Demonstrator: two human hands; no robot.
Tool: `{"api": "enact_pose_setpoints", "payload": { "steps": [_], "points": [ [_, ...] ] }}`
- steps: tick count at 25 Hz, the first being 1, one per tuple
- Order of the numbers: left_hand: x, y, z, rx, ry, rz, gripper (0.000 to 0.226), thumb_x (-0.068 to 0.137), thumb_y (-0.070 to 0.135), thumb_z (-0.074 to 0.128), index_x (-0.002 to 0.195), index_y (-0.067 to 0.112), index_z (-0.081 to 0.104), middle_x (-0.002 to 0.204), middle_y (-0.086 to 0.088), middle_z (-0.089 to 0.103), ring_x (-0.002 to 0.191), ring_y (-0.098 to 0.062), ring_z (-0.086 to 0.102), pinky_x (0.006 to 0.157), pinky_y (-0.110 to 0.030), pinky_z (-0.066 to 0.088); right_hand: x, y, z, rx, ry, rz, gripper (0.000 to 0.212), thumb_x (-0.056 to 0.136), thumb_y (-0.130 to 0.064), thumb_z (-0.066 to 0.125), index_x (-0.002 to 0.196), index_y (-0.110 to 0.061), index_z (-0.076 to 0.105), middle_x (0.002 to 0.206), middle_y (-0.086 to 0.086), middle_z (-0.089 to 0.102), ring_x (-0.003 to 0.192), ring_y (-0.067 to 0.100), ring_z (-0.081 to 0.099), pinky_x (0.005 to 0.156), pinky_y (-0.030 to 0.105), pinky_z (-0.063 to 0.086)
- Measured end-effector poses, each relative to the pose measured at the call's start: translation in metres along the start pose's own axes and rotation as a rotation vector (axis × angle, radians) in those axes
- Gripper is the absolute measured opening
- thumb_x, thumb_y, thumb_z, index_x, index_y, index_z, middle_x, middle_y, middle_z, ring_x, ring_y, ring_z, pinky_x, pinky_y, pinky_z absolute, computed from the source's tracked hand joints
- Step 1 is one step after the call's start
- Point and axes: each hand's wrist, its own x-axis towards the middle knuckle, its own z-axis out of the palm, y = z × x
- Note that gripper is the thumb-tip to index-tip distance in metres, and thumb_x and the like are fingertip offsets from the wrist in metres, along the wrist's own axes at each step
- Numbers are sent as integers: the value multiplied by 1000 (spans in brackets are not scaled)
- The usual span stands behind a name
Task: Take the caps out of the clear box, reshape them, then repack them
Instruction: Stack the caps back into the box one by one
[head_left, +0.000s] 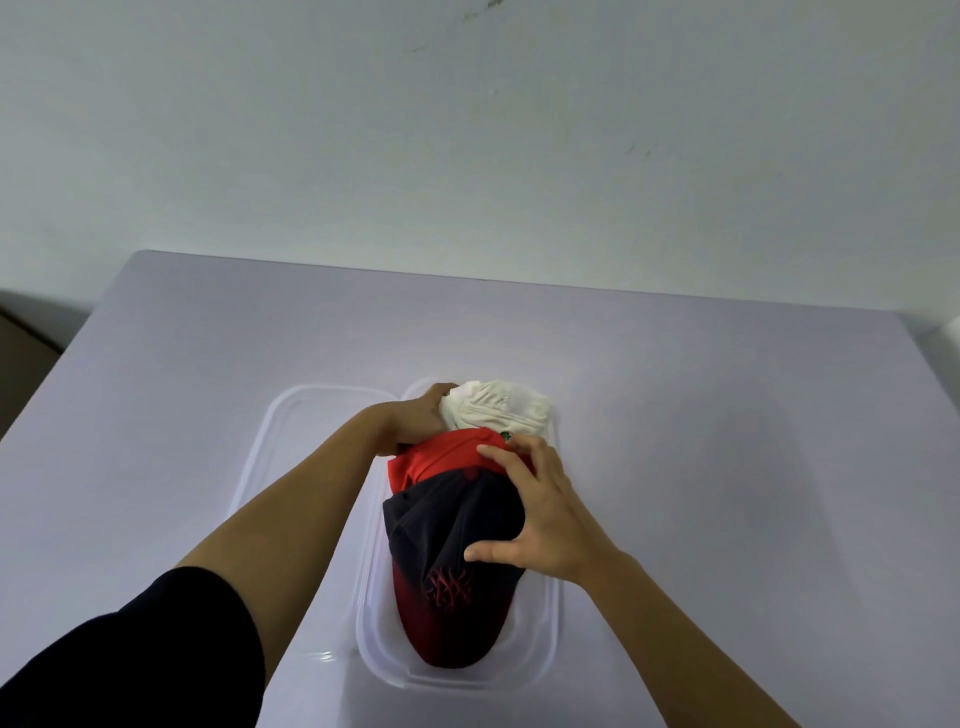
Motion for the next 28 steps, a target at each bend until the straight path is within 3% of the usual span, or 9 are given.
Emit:
{"api": "enact_pose_setpoints", "payload": {
  "steps": [2, 4, 8, 11, 14, 17, 22, 25, 28],
  "points": [
    [-5, 0, -7, -68, -35, -33, 49, 82, 14, 48, 129, 24, 40, 124, -8, 44, 94, -26, 53, 75, -34, 53, 0, 1, 0, 3, -8, 12, 99, 57, -67, 71, 140, -33, 29, 135, -12, 15, 130, 9, 20, 112, 36, 29],
    [-8, 5, -10, -66, -25, -66, 43, 77, 31, 50, 118, 18, 50, 124, -9, 46, 99, -29, 54, 83, -38, 52, 0, 2, 0, 13, -12, 26, 100, 57, -66, 72, 141, -33, 28, 137, -11, 15, 131, 9, 19, 113, 37, 29],
    [-3, 12, -11, 399, 141, 86, 57, 80, 58, 47, 124, 22, 53, 130, -4, 53, 117, -25, 49, 102, -40, 41, -1, 1, -1, 9, -29, 45, 100, 58, -66, 73, 141, -34, 26, 138, -9, 16, 131, 11, 18, 113, 37, 29],
    [0, 13, -17, 578, 151, 124, 43, 90, 53, 40, 128, 35, 45, 129, -4, 54, 117, -25, 48, 100, -39, 36, 0, 0, -1, -2, -27, 38, 100, 58, -66, 72, 141, -33, 26, 138, -10, 14, 131, 12, 19, 112, 39, 31],
    [2, 13, -16, 847, 181, 103, 35, 93, 33, 40, 117, 13, 57, 118, -5, 59, 105, -23, 50, 88, -34, 40, 1, 1, 0, -1, -30, 34, 100, 59, -65, 73, 141, -32, 26, 138, -11, 13, 133, 13, 18, 113, 39, 30],
    [2, 16, -11, 746, 245, 224, 34, 89, 15, 45, 121, 15, 56, 119, -4, 59, 109, -23, 51, 87, -31, 41, 5, 3, 1, 21, -39, 47, 100, 60, -64, 73, 142, -32, 25, 141, -9, 12, 135, 13, 16, 113, 39, 29],
    [4, 19, -12, 647, 143, 180, 37, 97, 28, 29, 121, 11, 52, 125, -5, 56, 105, -23, 48, 86, -29, 34, 16, 12, 0, 78, -139, 118, 98, 66, -64, 68, 145, -33, 20, 146, -9, 12, 138, 12, 16, 112, 37, 29],
    [10, 8, -10, 628, 253, 289, 36, 99, 30, 35, 122, 8, 53, 123, -6, 57, 114, -24, 50, 91, -29, 34, 21, 19, 2, 232, -127, 103, 69, 86, -53, 52, 144, -28, 26, 146, -8, 20, 137, 9, 22, 114, 35, 27],
    [12, -1, -9, 513, 314, 419, 29, 96, 26, 46, 121, 15, 53, 114, -1, 60, 107, -18, 53, 87, -26, 36, 29, 24, 3, 306, 78, 137, 43, 97, -26, 43, 138, -20, 36, 140, -1, 36, 128, 6, 36, 111, 36, 34]
  ]
}}
